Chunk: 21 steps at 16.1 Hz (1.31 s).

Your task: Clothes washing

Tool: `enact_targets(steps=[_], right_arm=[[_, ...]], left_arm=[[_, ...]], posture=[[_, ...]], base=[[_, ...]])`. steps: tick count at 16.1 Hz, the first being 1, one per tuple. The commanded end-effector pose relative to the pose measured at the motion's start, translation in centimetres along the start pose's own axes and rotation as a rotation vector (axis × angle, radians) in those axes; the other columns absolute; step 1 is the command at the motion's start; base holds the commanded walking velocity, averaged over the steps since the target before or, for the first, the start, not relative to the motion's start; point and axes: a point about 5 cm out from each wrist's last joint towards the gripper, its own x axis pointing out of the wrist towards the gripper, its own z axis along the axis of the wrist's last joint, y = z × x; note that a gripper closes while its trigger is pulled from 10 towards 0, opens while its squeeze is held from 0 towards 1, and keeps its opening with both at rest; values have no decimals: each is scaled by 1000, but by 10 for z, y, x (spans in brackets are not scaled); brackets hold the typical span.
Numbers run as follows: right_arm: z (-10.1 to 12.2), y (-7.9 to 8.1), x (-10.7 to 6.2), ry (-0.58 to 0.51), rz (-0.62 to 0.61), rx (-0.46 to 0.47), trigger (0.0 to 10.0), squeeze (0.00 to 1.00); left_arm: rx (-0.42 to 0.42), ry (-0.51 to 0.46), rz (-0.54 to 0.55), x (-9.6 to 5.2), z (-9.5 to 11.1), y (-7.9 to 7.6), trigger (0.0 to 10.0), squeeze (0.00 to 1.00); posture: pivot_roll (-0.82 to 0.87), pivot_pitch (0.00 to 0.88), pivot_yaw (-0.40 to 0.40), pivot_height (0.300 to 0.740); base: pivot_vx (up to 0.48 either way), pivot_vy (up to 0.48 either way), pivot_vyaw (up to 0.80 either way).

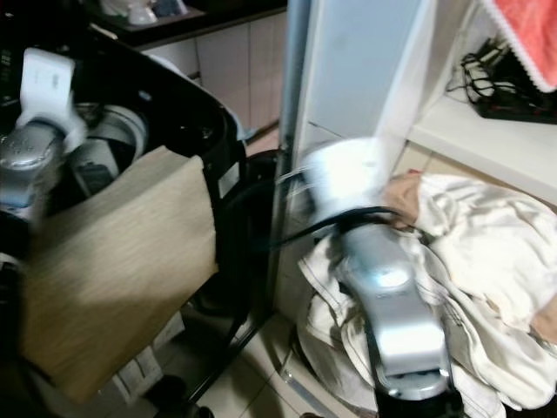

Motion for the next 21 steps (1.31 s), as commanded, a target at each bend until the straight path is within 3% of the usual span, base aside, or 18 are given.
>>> enact_targets(steps=[1, 2, 3, 4, 6, 10, 13, 14, 15, 17, 18, 19, 21], right_arm=[[-11, -19, -3, 64, -129, -5, 10000, 1000], [-20, -40, -13, 122, -283, -4, 10000, 1000], [-26, -52, -18, 163, -382, -21, 10000, 1000], [-30, -57, -21, 189, -421, -25, 10000, 1000], [-45, -80, -33, 281, -586, -28, 10000, 1000], [-51, -97, -32, 322, -598, 14, 10000, 1000], [-72, -95, -29, 471, -491, 76, 10000, 1000], [-76, -94, -29, 496, -481, 84, 10000, 192], [-78, -94, -29, 503, -484, 103, 10000, 0], [-83, -92, -29, 523, -460, 179, 10000, 0], [-84, -92, -29, 526, -461, 197, 7608, 0], [-83, -92, -29, 523, -465, 207, 0, 0], [-81, -91, -28, 513, -460, 208, 0, 0]], left_arm=[[-80, -83, -83, -2, 9, -7, 10000, 0], [-169, -136, -411, -17, 17, -47, 10000, 0], [-168, -141, -595, -30, 17, -70, 10000, 0], [-166, -134, -655, -35, 16, -79, 10000, 0], [-187, -131, -872, -59, 15, -112, 10000, 0], [-258, -94, -1082, -83, 22, -134, 10000, 0], [-238, -58, -1170, -95, 21, -145, 10000, 0], [-236, -57, -1170, -96, 21, -146, 10000, 0], [-236, -54, -1170, -97, 21, -146, 10000, 0], [-238, -45, -1176, -100, 23, -147, 10000, 0], [-240, -42, -1178, -101, 23, -147, 10000, 0], [-242, -37, -1179, -102, 24, -147, 10000, 0], [-244, -30, -1179, -103, 23, -147, 10000, 0]], posture=[[-121, 0, 18, 740], [-124, 0, 17, 740], [-130, 0, 19, 740], [-130, 0, 19, 740], [-139, 0, 26, 740], [-145, 0, 25, 740], [-141, 0, 20, 740], [-141, 0, 20, 740], [-136, 0, 17, 740], [-131, 0, 14, 740], [-130, 0, 14, 740], [-126, 0, 12, 740], [-124, 0, 12, 740]], base=[[0, 0, 0], [0, 0, 0], [0, 0, 0], [0, 0, 0], [0, 0, 0], [0, 0, 0], [0, 0, 0], [0, 0, 0], [0, 0, 0], [0, 0, 0], [0, 0, 0], [0, 0, 0], [0, 0, 0]])
